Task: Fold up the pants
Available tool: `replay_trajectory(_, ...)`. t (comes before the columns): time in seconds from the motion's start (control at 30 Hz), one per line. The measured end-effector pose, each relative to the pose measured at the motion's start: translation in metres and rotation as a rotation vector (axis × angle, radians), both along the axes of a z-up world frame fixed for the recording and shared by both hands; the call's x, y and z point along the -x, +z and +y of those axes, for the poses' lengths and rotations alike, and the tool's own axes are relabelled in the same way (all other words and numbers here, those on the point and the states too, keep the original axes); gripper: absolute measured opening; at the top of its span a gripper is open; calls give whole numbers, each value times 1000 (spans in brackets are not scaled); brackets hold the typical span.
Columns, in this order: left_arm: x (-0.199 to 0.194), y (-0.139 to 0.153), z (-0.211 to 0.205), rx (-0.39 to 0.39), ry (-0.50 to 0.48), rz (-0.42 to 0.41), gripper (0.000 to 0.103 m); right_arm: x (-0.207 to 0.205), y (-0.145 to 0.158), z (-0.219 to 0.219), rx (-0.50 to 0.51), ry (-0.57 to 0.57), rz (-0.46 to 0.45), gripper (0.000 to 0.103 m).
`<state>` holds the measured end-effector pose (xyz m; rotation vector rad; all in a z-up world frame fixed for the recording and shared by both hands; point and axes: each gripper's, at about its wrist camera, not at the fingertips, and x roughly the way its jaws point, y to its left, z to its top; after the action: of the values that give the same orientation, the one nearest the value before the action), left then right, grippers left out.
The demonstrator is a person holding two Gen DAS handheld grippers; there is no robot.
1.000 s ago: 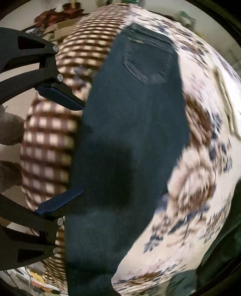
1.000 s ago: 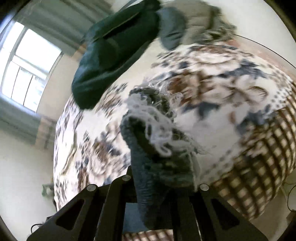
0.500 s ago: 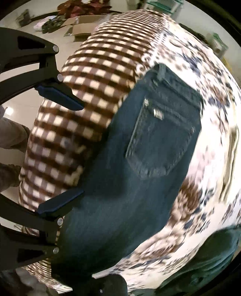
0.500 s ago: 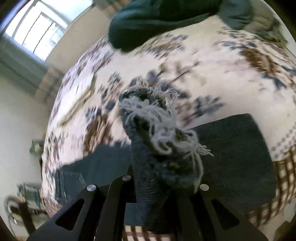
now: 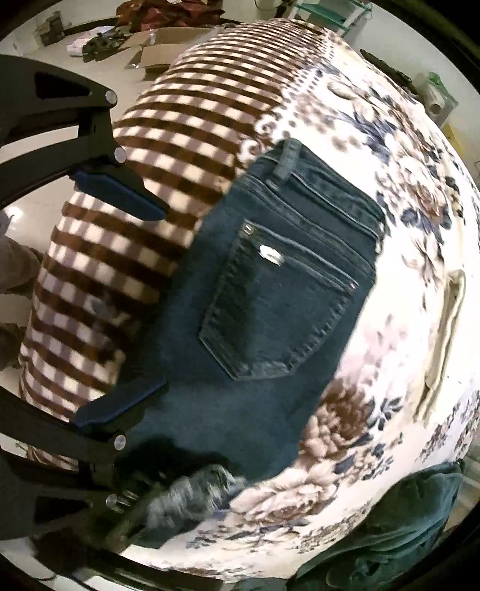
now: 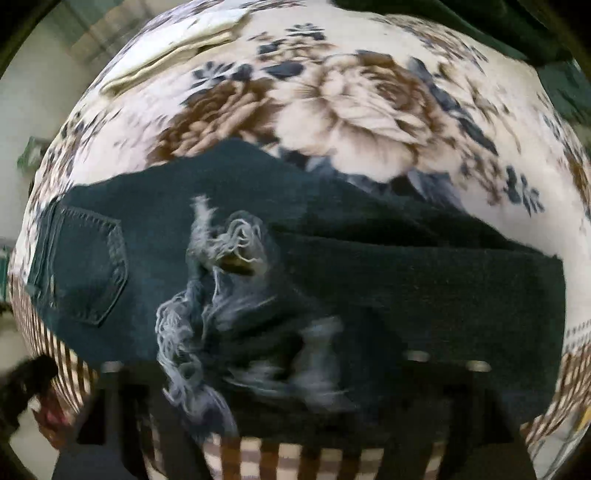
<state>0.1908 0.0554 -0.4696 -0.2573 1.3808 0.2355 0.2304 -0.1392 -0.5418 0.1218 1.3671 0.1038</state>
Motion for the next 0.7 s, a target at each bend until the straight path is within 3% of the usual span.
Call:
replay_trajectory(0.13, -14, 9, -9, 16, -4, -21, 86, 6, 19, -8, 27, -25, 18, 93)
replay_trajectory(0.37, -36, 11, -37, 67, -27, -24, 86, 19, 41, -53, 69, -118, 61, 97)
replay_trajectory(0.6, -57, -10, -87, 198, -88, 19, 86, 38, 40, -130, 154, -227, 99, 97)
replay_trajectory(0.67, -61, -17, -101, 243, -97, 37, 86, 42, 40, -149, 118, -260, 110, 97)
replay_trajectory(0.7, -64, -19, -108, 264, -104, 45, 86, 45, 41, -158, 46, -262, 111, 97)
